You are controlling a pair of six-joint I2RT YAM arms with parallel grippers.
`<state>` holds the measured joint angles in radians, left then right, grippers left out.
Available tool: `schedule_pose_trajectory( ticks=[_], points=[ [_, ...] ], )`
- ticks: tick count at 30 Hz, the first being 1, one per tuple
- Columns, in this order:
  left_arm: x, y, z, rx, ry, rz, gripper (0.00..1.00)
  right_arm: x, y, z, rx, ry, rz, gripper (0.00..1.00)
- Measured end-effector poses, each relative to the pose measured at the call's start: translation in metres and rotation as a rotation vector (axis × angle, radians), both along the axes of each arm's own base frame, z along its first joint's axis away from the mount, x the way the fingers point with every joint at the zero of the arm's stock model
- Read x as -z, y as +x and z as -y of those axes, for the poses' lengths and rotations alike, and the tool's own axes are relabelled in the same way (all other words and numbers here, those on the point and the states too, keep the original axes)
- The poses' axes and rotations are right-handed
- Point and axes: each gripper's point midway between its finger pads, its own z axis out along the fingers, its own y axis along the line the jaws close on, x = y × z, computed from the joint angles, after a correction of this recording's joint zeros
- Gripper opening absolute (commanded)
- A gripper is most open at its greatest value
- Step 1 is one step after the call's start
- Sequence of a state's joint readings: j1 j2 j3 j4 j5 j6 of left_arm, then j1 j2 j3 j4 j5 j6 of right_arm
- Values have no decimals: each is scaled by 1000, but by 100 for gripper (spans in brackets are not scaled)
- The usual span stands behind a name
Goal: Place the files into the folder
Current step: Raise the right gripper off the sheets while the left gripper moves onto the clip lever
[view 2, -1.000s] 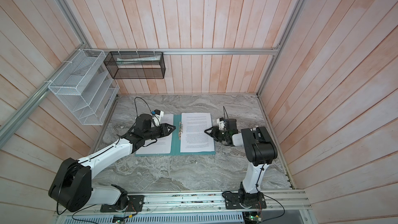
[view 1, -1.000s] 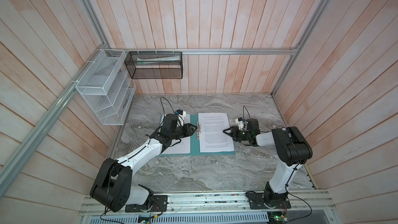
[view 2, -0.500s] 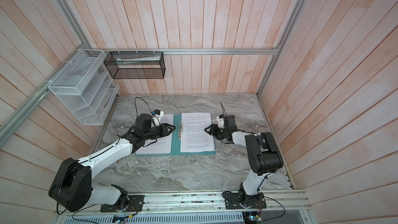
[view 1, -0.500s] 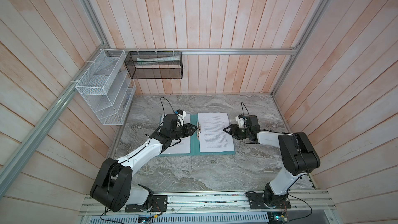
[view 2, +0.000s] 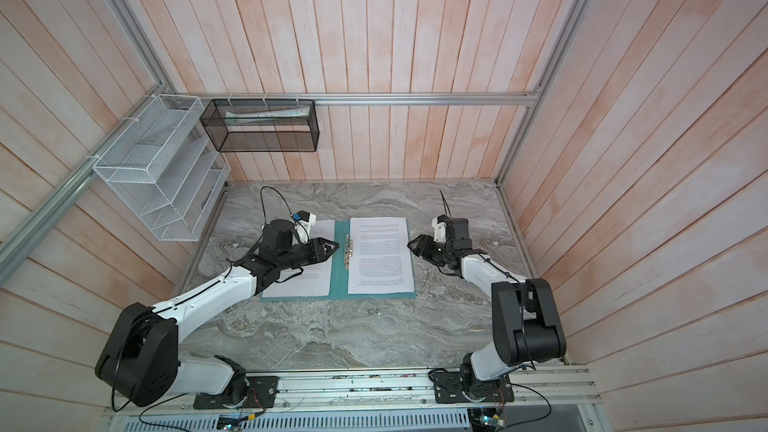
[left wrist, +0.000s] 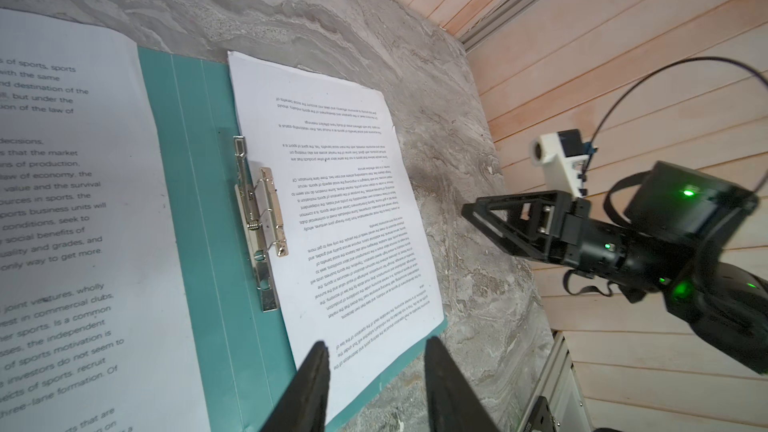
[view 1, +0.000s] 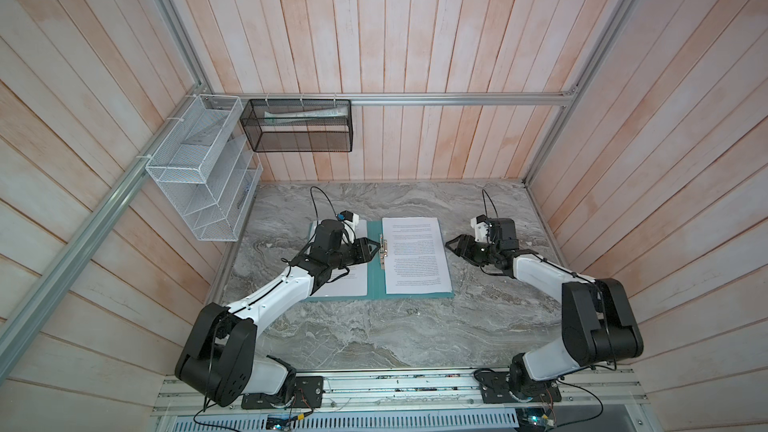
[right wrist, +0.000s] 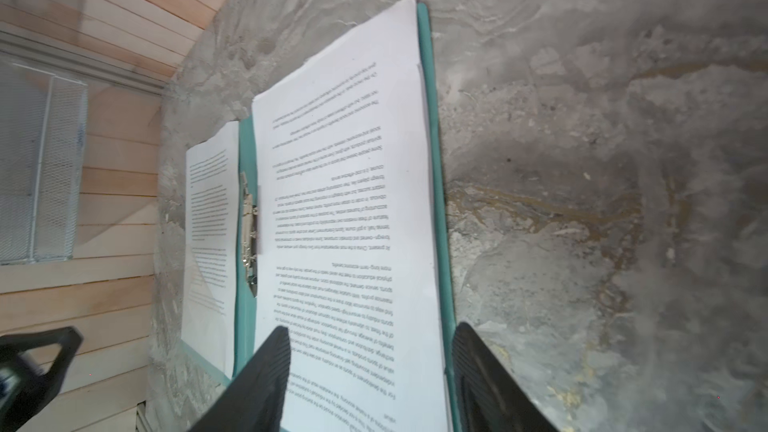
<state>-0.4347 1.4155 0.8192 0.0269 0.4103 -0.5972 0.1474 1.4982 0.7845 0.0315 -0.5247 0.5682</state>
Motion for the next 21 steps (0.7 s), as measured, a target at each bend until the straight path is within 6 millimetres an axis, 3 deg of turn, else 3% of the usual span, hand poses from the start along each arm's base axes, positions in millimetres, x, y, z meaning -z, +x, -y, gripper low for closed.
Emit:
schedule_pose_trajectory(
  ticks=[5,13,21],
  points=[
    [21,14,-5,-6,39,-15,42,-23,-4,-11,-45,63,70,57],
    [24,44,5,39,30,22,43,-23,-9,-17,-73,99,75,57],
    [39,52,8,57,22,13,44,-14,-14,-26,-109,106,53,56]
  ],
)
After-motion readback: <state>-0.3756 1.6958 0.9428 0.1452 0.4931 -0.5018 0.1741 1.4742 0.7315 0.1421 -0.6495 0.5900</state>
